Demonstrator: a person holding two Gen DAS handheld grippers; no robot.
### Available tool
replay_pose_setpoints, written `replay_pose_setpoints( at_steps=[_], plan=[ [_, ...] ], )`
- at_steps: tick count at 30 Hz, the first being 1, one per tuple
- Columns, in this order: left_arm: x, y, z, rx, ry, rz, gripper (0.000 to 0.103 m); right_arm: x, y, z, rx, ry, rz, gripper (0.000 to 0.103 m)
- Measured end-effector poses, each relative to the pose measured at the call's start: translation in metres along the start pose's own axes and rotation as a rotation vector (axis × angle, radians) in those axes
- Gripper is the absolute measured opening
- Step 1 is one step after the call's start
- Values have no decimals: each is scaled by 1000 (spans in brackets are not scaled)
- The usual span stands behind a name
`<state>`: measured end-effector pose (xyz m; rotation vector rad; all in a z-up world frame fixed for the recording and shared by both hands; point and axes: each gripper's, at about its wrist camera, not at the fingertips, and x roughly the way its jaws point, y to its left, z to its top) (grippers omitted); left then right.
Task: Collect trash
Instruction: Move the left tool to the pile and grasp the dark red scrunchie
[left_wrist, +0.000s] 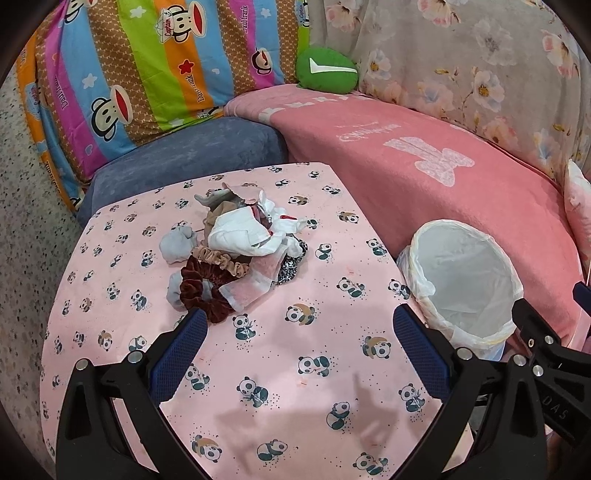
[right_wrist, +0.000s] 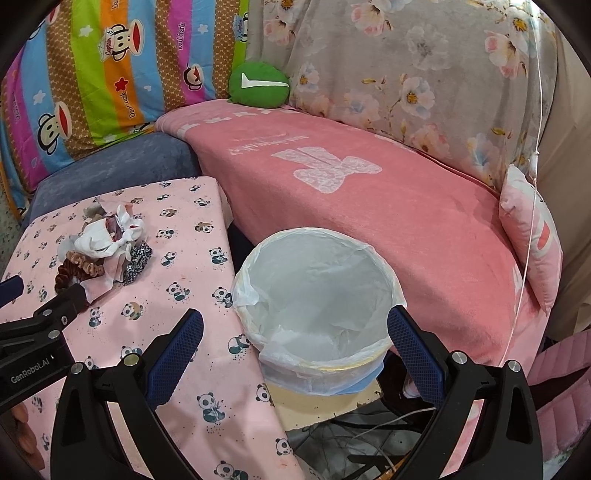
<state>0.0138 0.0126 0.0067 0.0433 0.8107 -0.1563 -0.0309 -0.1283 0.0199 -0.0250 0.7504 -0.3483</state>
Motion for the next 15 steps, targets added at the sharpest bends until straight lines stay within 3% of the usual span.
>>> replay_pose_setpoints(
  at_steps=[5, 15],
  plan=[
    [18, 20, 2, -21, 15, -9, 96, 15, 14, 8, 2, 0, 26, 97],
    [66, 88, 2, -62, 62, 58, 96, 47, 66, 27, -7, -17, 115, 97]
  ],
)
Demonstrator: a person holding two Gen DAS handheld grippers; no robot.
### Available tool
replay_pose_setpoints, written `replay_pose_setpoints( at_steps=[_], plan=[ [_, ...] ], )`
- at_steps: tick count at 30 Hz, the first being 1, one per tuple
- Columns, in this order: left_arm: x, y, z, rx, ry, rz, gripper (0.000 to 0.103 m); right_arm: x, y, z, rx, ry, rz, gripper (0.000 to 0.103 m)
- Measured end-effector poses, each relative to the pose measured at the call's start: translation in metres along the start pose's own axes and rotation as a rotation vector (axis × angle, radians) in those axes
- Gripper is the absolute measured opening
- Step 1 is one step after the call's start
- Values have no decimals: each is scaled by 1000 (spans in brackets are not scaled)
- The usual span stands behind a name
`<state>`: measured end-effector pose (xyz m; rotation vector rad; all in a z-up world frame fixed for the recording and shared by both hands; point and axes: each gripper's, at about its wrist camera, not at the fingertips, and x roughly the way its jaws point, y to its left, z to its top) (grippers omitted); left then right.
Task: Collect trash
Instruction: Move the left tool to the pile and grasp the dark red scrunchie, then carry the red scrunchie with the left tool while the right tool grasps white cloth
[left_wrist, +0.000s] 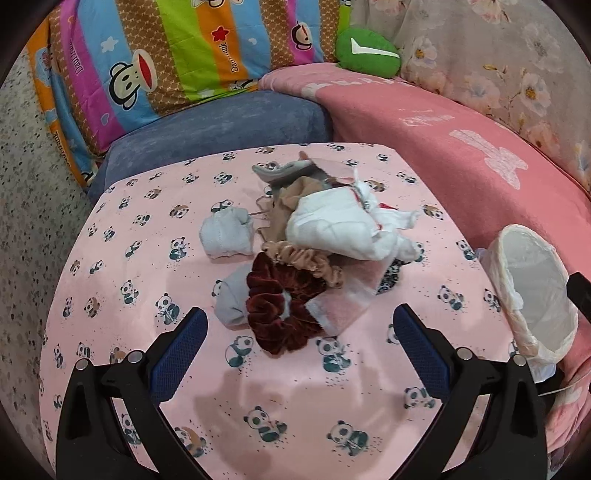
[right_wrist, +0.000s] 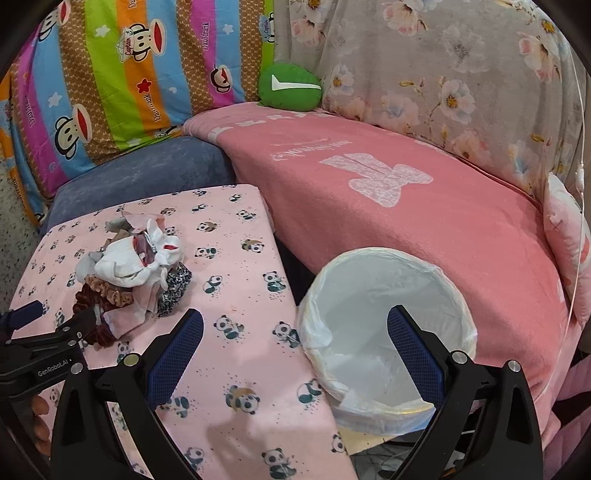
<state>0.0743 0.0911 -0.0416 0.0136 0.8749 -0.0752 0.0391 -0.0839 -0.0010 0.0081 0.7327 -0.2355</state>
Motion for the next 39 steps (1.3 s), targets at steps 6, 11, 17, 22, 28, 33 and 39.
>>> replay_pose_setpoints(
  at_steps=[6, 11, 17, 22, 28, 33, 39],
  plan=[
    [19, 19, 1, -31, 29, -29, 96, 20, 31, 7, -11, 7, 45, 97],
    [30, 23, 3, -39, 49, -79, 83, 31, 53, 12, -23, 11, 75, 97],
    [38, 24, 6, -43, 79, -180, 51, 38, 78, 15, -51, 14, 132, 95],
    [41, 27, 7, -24, 94, -221, 22, 44, 96, 16, -75, 32, 195, 85],
    [28, 37, 11, -25, 64, -247, 18, 55, 117, 15, -105, 72, 268, 62],
    [17, 49, 16, -46, 41, -267, 16, 63, 134, 13, -132, 95, 323, 56],
    [6, 56, 25, -56, 6, -266, 16, 79, 154, 13, -170, 131, 367, 42]
  ],
)
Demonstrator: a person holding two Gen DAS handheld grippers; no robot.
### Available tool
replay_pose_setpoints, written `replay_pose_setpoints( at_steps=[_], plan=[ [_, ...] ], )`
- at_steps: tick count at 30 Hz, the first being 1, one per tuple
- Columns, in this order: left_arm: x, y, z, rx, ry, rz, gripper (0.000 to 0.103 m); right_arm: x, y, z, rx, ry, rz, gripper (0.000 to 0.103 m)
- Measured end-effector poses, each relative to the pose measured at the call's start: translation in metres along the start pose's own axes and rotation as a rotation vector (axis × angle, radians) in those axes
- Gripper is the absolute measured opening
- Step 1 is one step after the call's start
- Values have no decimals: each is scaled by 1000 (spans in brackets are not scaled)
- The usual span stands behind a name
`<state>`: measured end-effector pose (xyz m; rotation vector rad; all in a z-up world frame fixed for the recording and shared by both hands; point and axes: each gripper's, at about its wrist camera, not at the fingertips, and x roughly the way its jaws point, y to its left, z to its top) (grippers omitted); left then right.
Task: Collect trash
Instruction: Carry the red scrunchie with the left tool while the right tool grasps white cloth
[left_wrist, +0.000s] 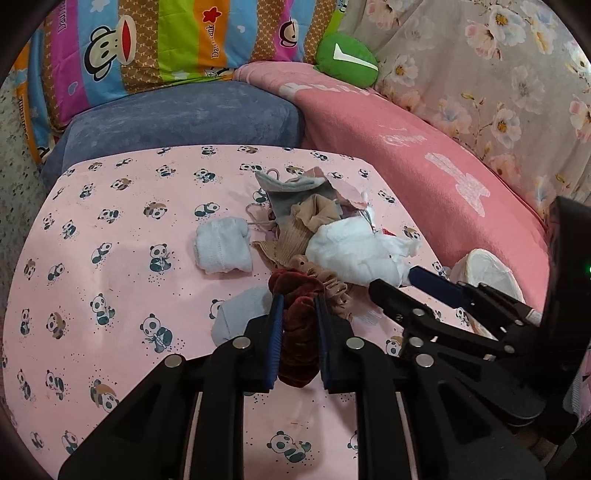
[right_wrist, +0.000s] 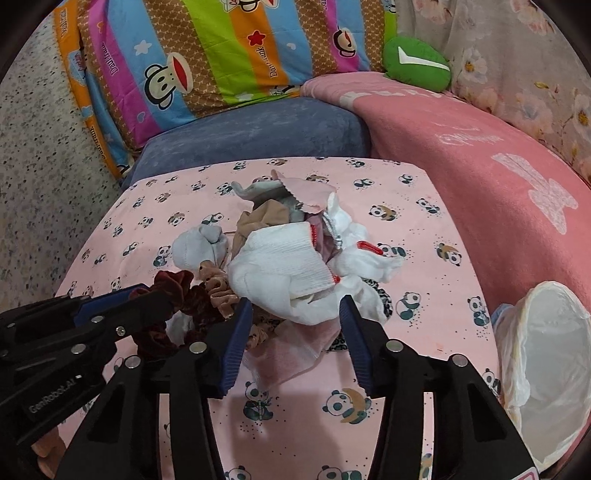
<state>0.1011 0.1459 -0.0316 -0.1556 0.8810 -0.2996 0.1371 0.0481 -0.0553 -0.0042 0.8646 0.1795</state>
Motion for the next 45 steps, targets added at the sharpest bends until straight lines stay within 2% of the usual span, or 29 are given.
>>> replay_pose_setpoints(
  at_steps=[2, 3, 4, 7, 20, 30, 37, 45],
  plan=[
    [-2, 1, 2, -3, -4, 2, 16, 8, 1, 1, -2, 21, 9, 28],
    [-3, 2, 3, -4, -6, 2, 16, 10, 2, 1, 0, 31, 15, 17],
    [-4, 3, 4, -6, -9, 1, 16, 11, 2, 1, 4, 36, 24, 9],
    [-12, 3, 9, -10, -30, 1, 16, 4, 2, 2, 9, 15, 37, 5],
    [-51, -31, 43, 42, -137, -33, 16, -86, -21, 38, 64, -171, 54, 4],
    [-66, -93, 61, 126, -181, -110, 16, -168, -79, 56, 134, -324, -26, 4],
    [-58, -144, 62, 192, -165, -197, 16, -210, -139, 40, 205, -373, -111, 4],
    [-37, -213, 50, 291, -120, -257, 17, -231, -203, 4, 286, -363, -200, 4]
  ],
)
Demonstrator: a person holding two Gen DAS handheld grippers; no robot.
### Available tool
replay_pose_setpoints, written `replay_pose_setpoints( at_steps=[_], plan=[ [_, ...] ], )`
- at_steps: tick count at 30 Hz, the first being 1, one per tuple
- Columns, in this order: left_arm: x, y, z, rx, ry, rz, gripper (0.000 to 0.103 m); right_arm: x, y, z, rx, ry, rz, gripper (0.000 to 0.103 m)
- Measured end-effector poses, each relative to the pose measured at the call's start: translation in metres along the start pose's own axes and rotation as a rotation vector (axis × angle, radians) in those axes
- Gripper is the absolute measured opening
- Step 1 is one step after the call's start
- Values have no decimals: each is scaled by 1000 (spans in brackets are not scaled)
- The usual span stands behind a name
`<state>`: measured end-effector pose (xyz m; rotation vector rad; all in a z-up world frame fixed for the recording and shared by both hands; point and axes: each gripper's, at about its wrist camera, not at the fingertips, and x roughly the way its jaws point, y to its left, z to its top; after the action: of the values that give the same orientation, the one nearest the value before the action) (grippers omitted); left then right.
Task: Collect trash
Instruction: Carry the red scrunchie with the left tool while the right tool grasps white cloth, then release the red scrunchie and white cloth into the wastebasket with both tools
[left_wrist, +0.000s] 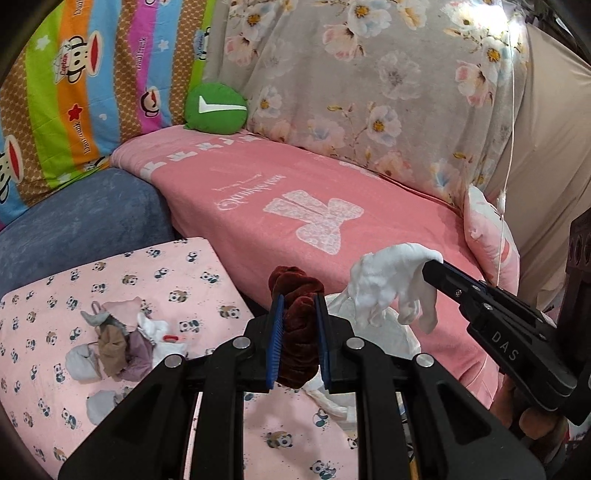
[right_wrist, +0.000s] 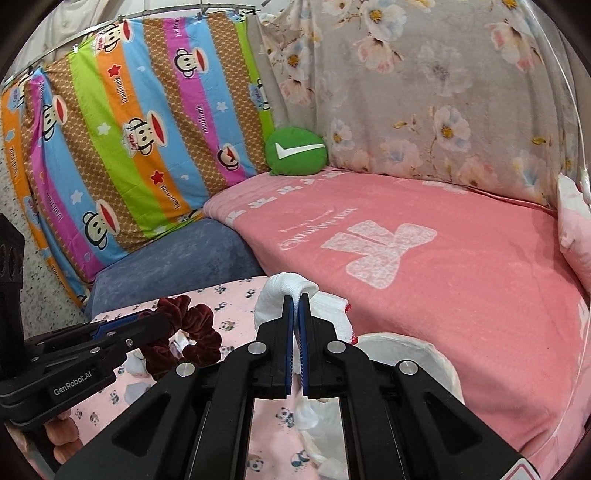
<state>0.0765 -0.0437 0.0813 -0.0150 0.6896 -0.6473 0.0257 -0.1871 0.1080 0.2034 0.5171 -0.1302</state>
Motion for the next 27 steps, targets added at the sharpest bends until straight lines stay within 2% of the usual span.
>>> replay_pose_setpoints(
  at_steps=[8, 16, 19, 20, 21, 25, 27],
  plan=[
    [27, -46, -3, 70, 49, -55, 18, -2, -59, -21, 65, 27, -74, 4],
    [51, -68, -7, 85, 96, -67, 22, 2, -86, -33, 93, 47, -113, 6],
    [53, -70, -9, 74, 88, -54, 47, 3, -89, -33, 91, 42, -123, 9],
    [52, -70, -9, 68, 77, -39, 63, 4, -89, -33, 89, 42, -126, 9],
    [50, -69, -9, 61, 64, -19, 74, 3, -89, -33, 89, 40, -128, 11],
    [46, -64, -8, 51, 44, 5, 76, 0, -87, -33, 92, 26, -127, 26],
    [44, -60, -6, 41, 39, 17, 76, -2, -83, -32, 87, 17, -125, 30]
  ],
)
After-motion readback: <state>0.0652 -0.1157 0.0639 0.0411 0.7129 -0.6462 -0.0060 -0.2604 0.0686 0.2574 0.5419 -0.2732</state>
